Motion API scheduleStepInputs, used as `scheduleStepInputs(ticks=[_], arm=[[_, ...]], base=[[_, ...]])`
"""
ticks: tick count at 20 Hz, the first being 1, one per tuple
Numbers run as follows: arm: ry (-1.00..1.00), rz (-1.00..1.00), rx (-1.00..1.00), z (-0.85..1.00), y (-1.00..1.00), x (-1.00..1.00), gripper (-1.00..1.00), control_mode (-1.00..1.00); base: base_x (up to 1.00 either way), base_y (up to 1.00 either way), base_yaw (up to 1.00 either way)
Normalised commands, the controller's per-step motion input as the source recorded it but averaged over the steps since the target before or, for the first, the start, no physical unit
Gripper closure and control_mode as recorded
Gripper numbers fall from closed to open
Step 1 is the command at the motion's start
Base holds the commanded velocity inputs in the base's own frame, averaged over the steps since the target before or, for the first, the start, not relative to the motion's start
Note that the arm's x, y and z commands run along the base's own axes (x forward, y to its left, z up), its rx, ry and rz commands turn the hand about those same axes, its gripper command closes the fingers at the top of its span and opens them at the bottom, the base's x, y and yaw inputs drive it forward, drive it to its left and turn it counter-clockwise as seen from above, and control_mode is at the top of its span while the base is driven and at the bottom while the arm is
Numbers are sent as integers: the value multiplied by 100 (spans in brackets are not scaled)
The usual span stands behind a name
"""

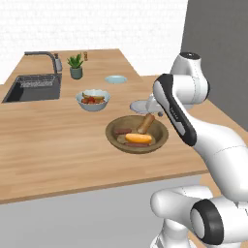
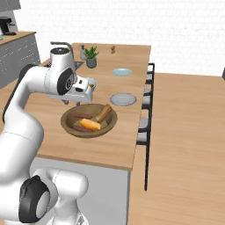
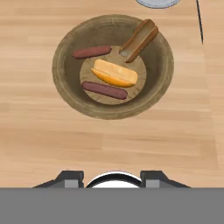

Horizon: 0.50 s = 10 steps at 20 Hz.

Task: Place one bun and one sausage from the bowl on each plate.

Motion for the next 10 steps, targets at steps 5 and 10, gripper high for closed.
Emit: scheduleStepInputs(ticks=[5, 10], arm=[[0, 0, 0, 0, 0, -3, -100, 100], [0, 0, 0, 0, 0, 0, -100, 100]], base=[[-7, 0, 0], [-23, -70, 18]])
